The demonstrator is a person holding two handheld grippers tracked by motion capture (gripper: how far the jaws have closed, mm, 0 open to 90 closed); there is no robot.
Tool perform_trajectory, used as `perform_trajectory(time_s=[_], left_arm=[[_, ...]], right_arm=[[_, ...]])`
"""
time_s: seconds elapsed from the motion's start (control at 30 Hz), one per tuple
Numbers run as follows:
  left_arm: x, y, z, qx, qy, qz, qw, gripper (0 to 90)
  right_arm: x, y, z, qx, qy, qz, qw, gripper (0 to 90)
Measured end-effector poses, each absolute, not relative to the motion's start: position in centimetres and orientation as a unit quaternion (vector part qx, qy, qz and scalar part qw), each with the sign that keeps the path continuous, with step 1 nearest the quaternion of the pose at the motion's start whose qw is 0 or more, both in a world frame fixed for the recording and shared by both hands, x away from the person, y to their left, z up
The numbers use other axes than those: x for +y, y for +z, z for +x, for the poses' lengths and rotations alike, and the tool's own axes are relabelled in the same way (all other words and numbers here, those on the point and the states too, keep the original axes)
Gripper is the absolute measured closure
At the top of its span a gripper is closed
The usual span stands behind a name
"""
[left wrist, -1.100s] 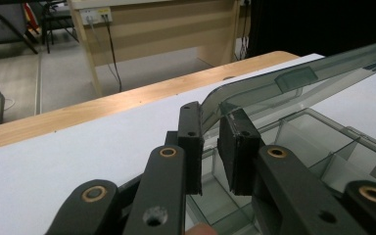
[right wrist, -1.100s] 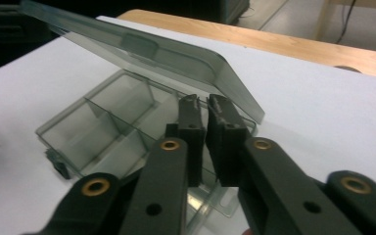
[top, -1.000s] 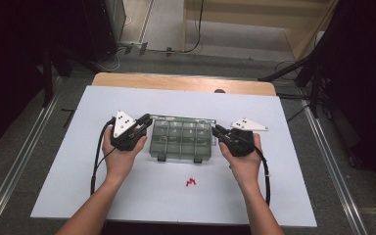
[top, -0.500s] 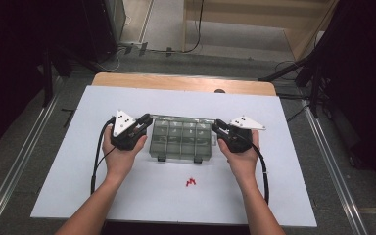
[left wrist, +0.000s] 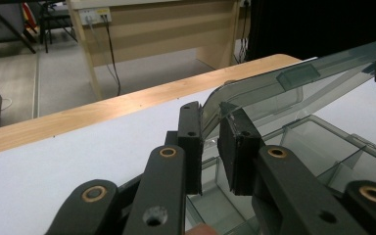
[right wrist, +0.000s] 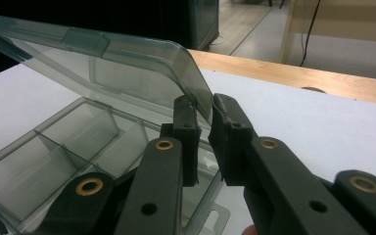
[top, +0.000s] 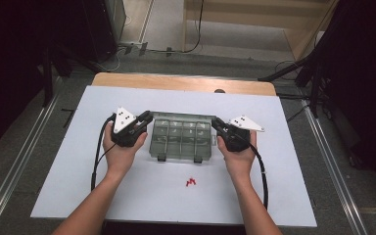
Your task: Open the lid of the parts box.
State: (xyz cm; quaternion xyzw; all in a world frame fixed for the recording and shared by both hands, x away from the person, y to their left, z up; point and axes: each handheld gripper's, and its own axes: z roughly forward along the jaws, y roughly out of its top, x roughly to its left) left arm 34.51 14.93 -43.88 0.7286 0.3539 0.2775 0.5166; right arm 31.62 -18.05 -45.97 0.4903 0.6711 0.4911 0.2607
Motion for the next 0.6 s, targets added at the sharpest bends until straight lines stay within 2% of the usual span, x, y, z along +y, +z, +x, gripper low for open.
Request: perform_trajectory(time_s=[0.6], left_arm=[[14.1, -46.4, 36.8, 0.392, 0.266, 0.734, 0.487, 79.2]], right_arm=[[-17.9, -46.1, 32.1, 0.659, 0.494, 0.505, 0.258, 81.3]])
